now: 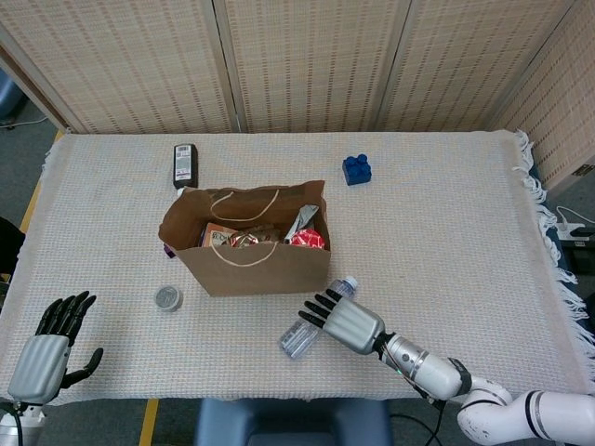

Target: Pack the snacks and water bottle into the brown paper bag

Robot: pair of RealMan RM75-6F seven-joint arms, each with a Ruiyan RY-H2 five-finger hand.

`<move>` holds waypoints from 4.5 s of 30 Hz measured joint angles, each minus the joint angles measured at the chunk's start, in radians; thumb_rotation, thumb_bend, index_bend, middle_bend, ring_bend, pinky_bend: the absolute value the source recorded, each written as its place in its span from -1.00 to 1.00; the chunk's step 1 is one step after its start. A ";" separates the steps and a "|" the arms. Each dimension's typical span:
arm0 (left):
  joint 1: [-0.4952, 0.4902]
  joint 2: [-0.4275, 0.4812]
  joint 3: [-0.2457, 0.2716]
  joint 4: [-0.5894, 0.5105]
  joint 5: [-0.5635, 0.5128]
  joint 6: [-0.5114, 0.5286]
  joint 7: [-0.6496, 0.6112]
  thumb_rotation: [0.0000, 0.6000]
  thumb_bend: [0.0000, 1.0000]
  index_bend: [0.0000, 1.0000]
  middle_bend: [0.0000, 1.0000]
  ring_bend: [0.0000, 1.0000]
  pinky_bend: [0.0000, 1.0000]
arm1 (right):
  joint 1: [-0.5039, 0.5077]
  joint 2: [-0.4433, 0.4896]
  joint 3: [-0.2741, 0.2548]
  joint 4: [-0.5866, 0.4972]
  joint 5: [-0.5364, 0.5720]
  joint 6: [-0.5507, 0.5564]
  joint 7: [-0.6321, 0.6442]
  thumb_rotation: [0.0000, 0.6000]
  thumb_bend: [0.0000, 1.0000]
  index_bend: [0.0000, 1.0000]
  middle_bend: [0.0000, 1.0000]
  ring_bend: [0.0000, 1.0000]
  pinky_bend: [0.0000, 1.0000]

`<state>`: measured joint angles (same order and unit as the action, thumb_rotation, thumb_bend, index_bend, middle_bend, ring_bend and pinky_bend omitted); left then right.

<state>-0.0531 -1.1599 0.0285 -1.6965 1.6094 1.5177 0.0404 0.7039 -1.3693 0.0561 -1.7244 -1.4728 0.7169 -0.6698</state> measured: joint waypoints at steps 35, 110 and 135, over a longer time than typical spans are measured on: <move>0.000 0.003 0.002 -0.006 0.003 -0.002 0.003 1.00 -0.27 -1.00 -1.00 -1.00 -0.94 | -0.071 0.126 -0.075 -0.044 -0.192 0.404 0.364 1.00 -0.47 0.51 0.23 0.41 0.63; -0.002 0.034 -0.026 -0.002 -0.039 0.001 -0.094 1.00 -0.27 -1.00 -1.00 -1.00 -0.94 | 0.295 -0.589 0.459 0.364 0.162 0.718 0.339 1.00 -0.60 -0.92 -0.51 -0.63 -0.48; 0.003 0.025 -0.024 -0.001 -0.039 0.005 -0.064 1.00 -0.27 -1.00 -1.00 -1.00 -0.94 | 0.073 -0.269 0.394 0.051 0.134 0.746 0.378 1.00 -0.64 -1.00 -0.66 -0.75 -0.61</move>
<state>-0.0506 -1.1347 0.0043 -1.6970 1.5700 1.5230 -0.0237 0.7765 -1.6382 0.4498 -1.6734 -1.3384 1.4627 -0.2923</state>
